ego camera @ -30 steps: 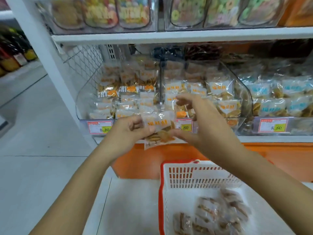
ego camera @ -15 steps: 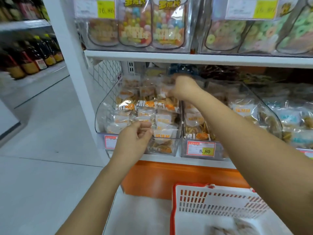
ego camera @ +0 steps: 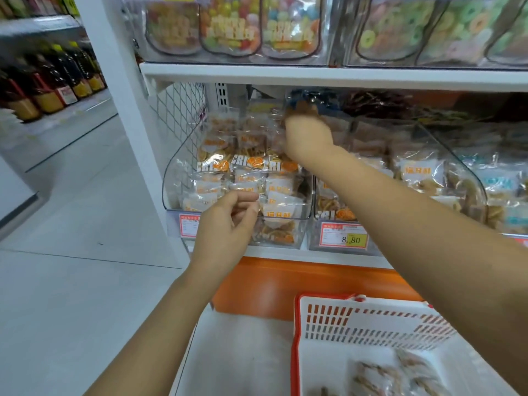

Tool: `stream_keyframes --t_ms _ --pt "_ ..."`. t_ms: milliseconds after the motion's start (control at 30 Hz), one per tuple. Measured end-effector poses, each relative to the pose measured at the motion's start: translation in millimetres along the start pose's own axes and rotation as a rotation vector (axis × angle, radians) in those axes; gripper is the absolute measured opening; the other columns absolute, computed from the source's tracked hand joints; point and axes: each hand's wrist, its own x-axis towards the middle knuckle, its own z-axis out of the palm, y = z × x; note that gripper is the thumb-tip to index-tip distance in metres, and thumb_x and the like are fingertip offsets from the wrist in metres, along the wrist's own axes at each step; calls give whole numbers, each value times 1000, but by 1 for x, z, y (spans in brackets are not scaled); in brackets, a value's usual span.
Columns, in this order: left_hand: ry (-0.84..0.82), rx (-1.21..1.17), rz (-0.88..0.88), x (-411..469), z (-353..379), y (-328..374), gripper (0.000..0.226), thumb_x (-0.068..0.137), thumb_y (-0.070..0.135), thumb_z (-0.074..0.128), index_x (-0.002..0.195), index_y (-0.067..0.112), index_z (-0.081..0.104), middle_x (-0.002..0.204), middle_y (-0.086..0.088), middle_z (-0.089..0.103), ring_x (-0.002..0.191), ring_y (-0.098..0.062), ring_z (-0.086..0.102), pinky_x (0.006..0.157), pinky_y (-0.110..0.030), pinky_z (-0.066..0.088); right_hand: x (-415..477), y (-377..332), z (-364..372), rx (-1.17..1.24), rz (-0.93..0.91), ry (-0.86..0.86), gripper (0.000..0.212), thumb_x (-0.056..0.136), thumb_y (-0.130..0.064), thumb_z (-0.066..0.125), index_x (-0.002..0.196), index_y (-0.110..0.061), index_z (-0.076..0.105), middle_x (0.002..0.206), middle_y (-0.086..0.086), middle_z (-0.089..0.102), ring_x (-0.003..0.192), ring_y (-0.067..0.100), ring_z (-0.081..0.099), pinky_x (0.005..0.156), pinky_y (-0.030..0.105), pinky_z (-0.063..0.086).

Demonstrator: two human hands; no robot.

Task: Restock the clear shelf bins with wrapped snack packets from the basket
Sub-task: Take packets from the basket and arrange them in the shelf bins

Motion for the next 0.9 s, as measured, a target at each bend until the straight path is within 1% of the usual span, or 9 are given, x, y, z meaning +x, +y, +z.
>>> stream_keyframes --t_ms 67,200,267,333,467,567,667,800,900 --pt "19 11 67 -9 3 7 13 95 20 56 101 21 68 90 11 69 87 -1 64 79 -22 53 -32 1 -13 134 -62 12 17 94 -23 56 100 -8 60 96 10 62 89 27 60 68 33 43" --pt "-110 115 148 -25 15 17 27 96 24 54 74 14 66 64 1 63 62 -11 58 62 -26 46 -124 17 -32 289 -133 -65 34 94 -36 54 68 -16 44 65 0 52 62 18 48 56 31 36" --pt "-257 260 160 -33 27 15 31 96 25 55 70 10 63 61 -4 60 58 -15 54 60 -32 43 -173 30 -25 315 -134 -139 40 93 -37 54 62 -21 35 56 -5 42 53 9 39 51 31 29" --pt "-420 414 149 -45 42 10 30 95 25 55 73 7 63 61 -3 59 60 -19 51 61 -35 40 -218 46 -6 293 -99 -253 36 93 -38 55 65 -20 40 54 -8 39 53 13 38 52 31 26" --pt "-808 688 62 -75 70 -7 24 97 30 50 91 13 66 80 5 61 74 -13 54 63 -27 38 -296 91 68 277 20 -597 27 93 -36 55 75 -17 51 66 -3 54 64 18 50 56 28 34" --pt "-1102 822 -42 -98 85 -31 26 98 31 47 107 12 63 97 3 64 85 -15 59 74 -29 47 -342 121 139 326 219 -893 23 89 -36 63 96 -14 61 95 4 66 81 16 58 71 25 45" --pt "-1301 953 -79 -116 96 -42 29 99 29 43 113 9 58 106 -6 62 95 -21 58 81 -31 47 -381 126 198 416 362 -1075 61 85 -36 68 137 -11 45 136 7 51 120 22 52 100 32 43" --pt "-1338 1020 -129 -120 105 -45 20 101 25 40 94 10 52 79 1 48 81 -18 50 70 -28 40 -410 98 247 394 275 -1136 76 91 -28 58 152 -14 16 155 10 27 139 28 33 114 42 29" --pt "-1339 1000 -173 -114 105 -46 28 100 26 41 112 7 57 104 -7 60 95 -21 57 82 -32 47 -419 78 266 285 217 -1198 77 91 -30 55 152 -10 12 153 11 27 137 32 33 111 44 32"
